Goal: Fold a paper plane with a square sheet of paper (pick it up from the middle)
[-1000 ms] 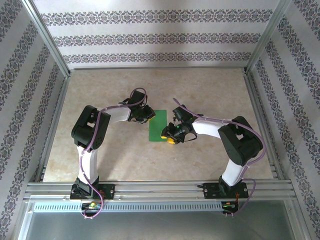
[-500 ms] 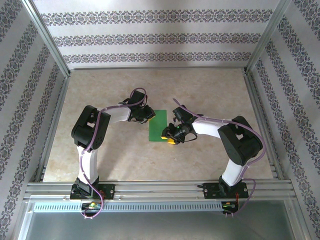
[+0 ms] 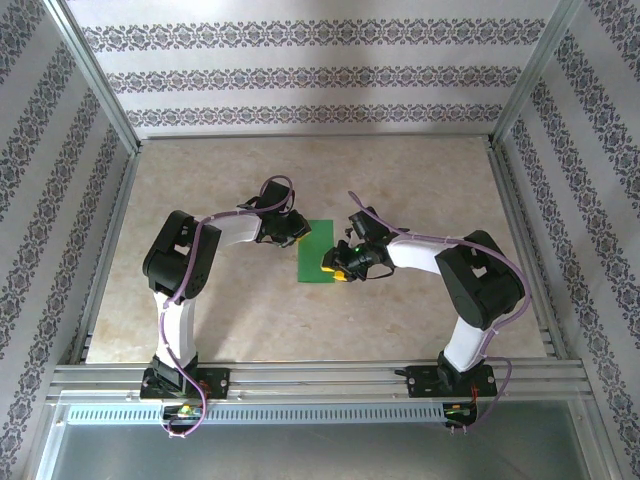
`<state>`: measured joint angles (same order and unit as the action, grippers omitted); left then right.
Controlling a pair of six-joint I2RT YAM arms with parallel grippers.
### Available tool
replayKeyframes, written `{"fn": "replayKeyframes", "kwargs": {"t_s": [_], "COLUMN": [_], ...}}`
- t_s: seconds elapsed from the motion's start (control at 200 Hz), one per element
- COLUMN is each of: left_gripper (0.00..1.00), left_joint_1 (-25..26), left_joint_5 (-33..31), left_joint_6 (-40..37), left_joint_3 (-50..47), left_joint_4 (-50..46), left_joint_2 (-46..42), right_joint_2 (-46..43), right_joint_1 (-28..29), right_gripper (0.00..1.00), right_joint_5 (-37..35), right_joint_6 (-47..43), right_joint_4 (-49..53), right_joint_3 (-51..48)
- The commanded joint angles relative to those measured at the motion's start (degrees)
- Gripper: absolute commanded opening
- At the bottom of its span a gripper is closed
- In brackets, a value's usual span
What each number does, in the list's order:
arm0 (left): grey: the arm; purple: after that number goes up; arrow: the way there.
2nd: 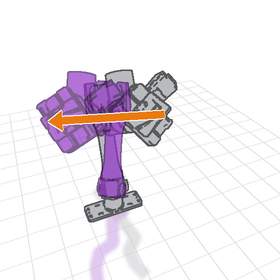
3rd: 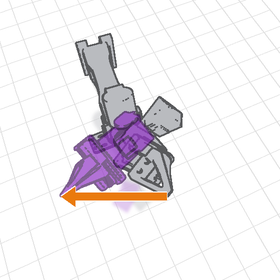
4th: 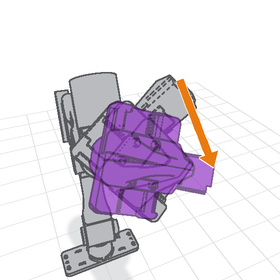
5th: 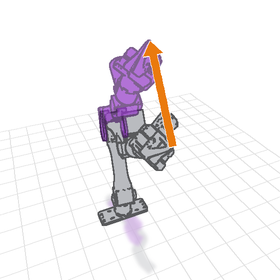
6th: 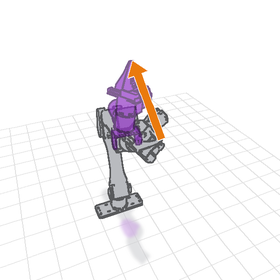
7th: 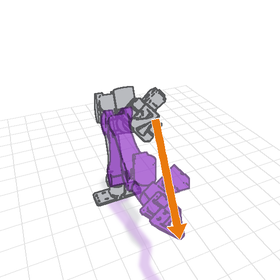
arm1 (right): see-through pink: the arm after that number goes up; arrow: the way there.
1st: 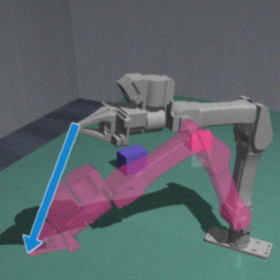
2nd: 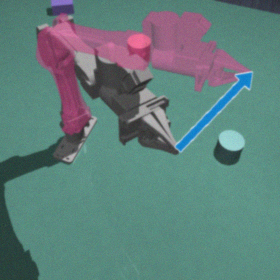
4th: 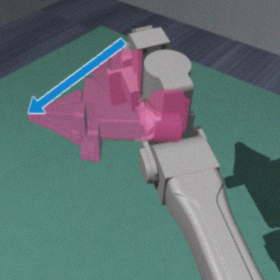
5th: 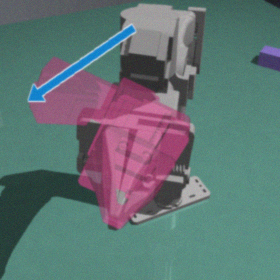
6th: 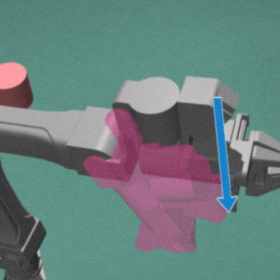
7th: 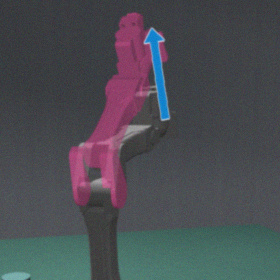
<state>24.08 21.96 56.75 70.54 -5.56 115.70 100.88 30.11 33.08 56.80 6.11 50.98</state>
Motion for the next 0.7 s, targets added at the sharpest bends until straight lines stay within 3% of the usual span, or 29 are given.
{"fn": "replayKeyframes", "kwargs": {"t_s": [0.0,0.57,0.695], "left_gripper": [0.22,0.22,0.23], "left_joint_1": [-0.3,-0.2,-0.2], "left_joint_5": [-1.7,-1.5,1.4], "left_joint_6": [-1.3,-1.3,-5.3], "left_joint_3": [-0.4,-0.4,0.0], "left_joint_4": [-4.5,-4.2,-3.1], "left_joint_2": [1.5,1.0,-1.2], "right_joint_2": [-0.2,-3.1,-3.5], "right_joint_1": [-0.7,-0.9,-1.3], "right_gripper": [0.32,0.07,0.0], "right_joint_5": [-0.1,-0.2,-0.8], "right_joint_6": [1.5,4.3,3.5], "right_joint_4": [-0.7,-1.0,0.7], "right_joint_3": [-1.4,-3.8,-3.5]}}
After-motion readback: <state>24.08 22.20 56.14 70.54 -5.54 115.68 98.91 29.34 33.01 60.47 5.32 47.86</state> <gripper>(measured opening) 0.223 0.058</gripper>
